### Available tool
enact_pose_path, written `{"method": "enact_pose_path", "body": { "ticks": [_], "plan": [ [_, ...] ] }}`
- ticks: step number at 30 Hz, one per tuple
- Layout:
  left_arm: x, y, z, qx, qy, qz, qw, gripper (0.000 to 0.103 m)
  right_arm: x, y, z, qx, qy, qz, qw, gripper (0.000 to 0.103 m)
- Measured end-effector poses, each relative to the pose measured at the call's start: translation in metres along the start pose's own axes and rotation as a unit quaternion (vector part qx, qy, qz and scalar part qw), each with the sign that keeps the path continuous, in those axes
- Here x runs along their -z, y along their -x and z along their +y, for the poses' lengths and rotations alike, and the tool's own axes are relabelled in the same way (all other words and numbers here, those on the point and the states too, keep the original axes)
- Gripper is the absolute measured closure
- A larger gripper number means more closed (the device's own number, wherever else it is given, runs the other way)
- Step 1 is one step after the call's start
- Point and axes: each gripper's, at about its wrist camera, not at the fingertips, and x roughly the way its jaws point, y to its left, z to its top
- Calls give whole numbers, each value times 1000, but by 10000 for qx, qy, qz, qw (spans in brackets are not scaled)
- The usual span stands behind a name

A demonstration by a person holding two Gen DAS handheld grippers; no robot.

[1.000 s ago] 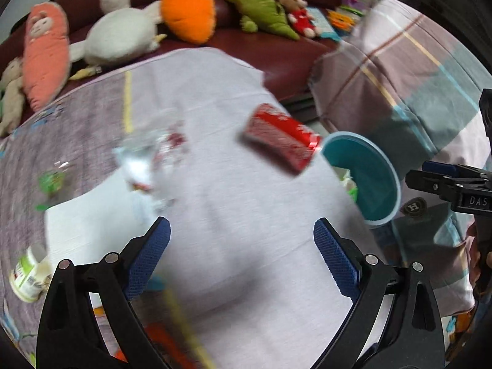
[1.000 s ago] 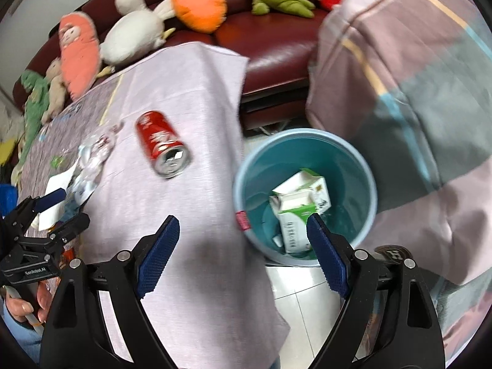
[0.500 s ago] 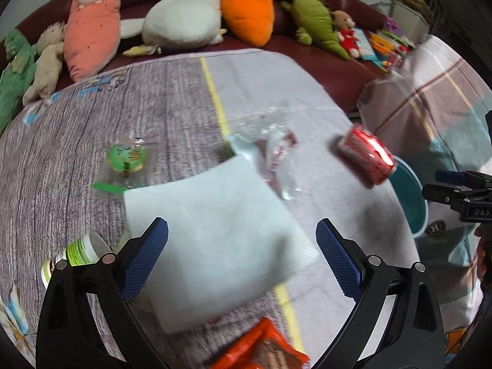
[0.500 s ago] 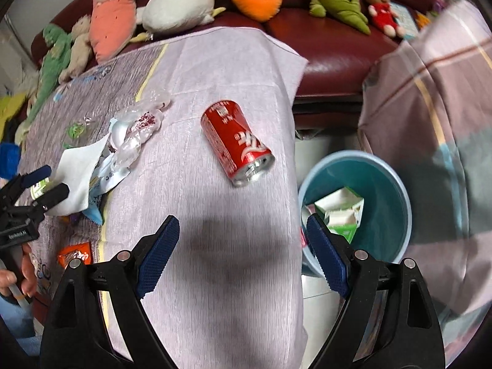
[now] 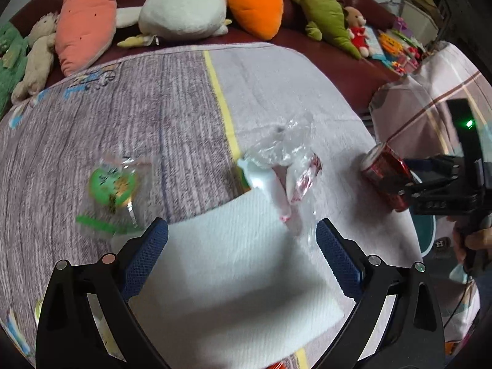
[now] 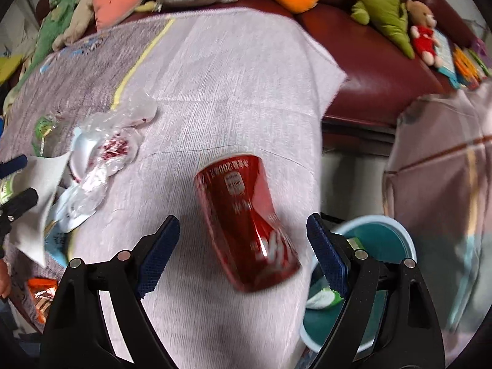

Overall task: Collect trash
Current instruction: 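Grasp the red cola can with the right tool while the left tool grasps the plastic wrap, then carry the can and plastic wrap over the teal bin and open both tools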

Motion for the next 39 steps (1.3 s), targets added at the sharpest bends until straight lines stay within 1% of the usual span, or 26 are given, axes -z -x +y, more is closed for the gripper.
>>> {"method": "enact_pose_path", "body": {
  "ticks": [1, 2, 3, 5, 6, 8, 11, 13, 15, 16, 18, 19, 20, 21, 23, 24, 28, 34, 39],
  "plan": [
    [-2, -2, -2, 10, -17, 11, 10000, 6, 0, -4, 0, -19, 21, 43, 10000, 37],
    [-4, -4, -6, 4, -62, 19, 10000, 6, 0, -10, 1, -10, 45, 109, 9999, 50],
    [-6, -6, -8, 1, -97, 25, 10000, 6, 2, -13, 1, -13, 61, 105, 9999, 54],
    [-9, -8, -16, 34, -192, 32, 9998, 6, 4, -10, 0, -52, 67, 50, 10000, 55],
    [-12, -10, -23, 42, -279, 28, 9996, 6, 6, -7, -1, -121, -5, 6, 9999, 56],
    [-16, -15, -34, 14, -443, 30, 9990, 6, 11, 1, -4, -121, -93, -99, 9998, 56],
    [-22, -30, -54, -31, -713, 124, 9974, 6, 19, 15, -12, -228, -257, -227, 9992, 56],
    [-25, -40, -61, -50, -813, 182, 9965, 9, 24, 22, -18, -249, -346, -293, 9987, 56],
    [-27, -51, -66, -127, -899, 262, 9955, 16, 27, 27, -23, -306, -431, -321, 9981, 56],
    [-28, -56, -67, -146, -913, 297, 9953, 17, 29, 29, -26, -328, -473, -338, 9978, 56],
    [-30, -68, -70, -189, -933, 402, 9946, 29, 34, 32, -32, -372, -532, -382, 9972, 56],
    [-31, -72, -71, -194, -931, 457, 9944, 33, 36, 33, -34, -399, -571, -403, 9968, 56],
    [-31, -76, -71, -203, -929, 505, 9942, 45, 38, 34, -37, -425, -615, -412, 9964, 56],
    [-30, -81, -71, -224, -935, 556, 9938, 60, 40, 34, -39, -448, -659, -415, 9960, 56],
    [-28, -84, -71, -273, -945, 568, 9935, 75, 44, 33, -45, -474, -745, -429, 9952, 56],
    [-27, -83, -71, -279, -929, 549, 9938, 77, 46, 33, -47, -478, -777, -429, 9949, 56],
    [-27, -69, -75, -362, -908, 367, 9945, 79, 55, 31, -54, -511, -923, -429, 9935, 56],
    [-24, -36, -92, -224, -978, 94, 9949, 79, 70, 44, -63, -523, -1107, -580, 9908, 56],
    [-16, -16, -121, -60, -1195, -9, 9928, 79, 86, 61, -75, -505, -1267, -735, 9879, 56]
  ]
}}
